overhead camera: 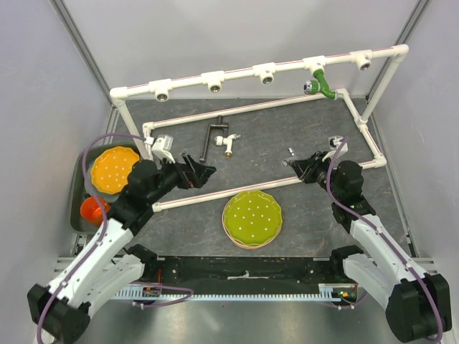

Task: Install the water faucets

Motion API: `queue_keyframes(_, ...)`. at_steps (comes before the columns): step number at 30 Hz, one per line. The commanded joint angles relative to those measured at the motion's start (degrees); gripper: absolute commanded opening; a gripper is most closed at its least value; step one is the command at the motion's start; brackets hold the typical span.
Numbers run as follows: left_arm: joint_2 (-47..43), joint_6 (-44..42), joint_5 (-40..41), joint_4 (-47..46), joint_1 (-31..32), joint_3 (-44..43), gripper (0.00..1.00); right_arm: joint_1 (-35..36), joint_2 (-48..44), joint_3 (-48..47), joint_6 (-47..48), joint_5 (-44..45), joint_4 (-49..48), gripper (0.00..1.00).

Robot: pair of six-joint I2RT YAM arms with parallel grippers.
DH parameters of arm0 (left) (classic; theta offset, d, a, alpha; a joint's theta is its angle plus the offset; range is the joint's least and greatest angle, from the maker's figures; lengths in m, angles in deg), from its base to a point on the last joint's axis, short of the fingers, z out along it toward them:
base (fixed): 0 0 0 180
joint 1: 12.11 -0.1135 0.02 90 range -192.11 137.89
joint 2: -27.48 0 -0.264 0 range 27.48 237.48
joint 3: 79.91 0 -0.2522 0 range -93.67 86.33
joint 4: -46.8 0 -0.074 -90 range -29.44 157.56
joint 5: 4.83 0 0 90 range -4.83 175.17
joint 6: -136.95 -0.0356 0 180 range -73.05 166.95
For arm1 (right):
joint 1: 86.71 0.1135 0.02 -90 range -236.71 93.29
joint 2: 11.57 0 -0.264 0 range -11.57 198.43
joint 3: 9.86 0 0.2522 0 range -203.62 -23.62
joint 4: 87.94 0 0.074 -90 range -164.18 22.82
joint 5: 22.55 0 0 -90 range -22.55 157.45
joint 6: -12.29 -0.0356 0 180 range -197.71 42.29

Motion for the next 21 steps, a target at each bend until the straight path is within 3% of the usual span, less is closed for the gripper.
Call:
queue_keyframes(1,6.96,11.57,-8.06,-8.67,0.75,-3.53,1.0,2.16,-4.06,1.14,1.93,-10.52,-9.14,0.0)
queue_keyframes(9,18.74,13.08,-4.2,-13.95,7.42,-7.74,1.0,6.2,-5.83,2.29,3.17,-22.9,-17.04,0.0)
queue_keyframes(21,27.19,15.81,0.82,-23.0,13.75,-9.77,1.0,16.12,-3.1,0.35,7.64,-22.49,-18.02,0.0)
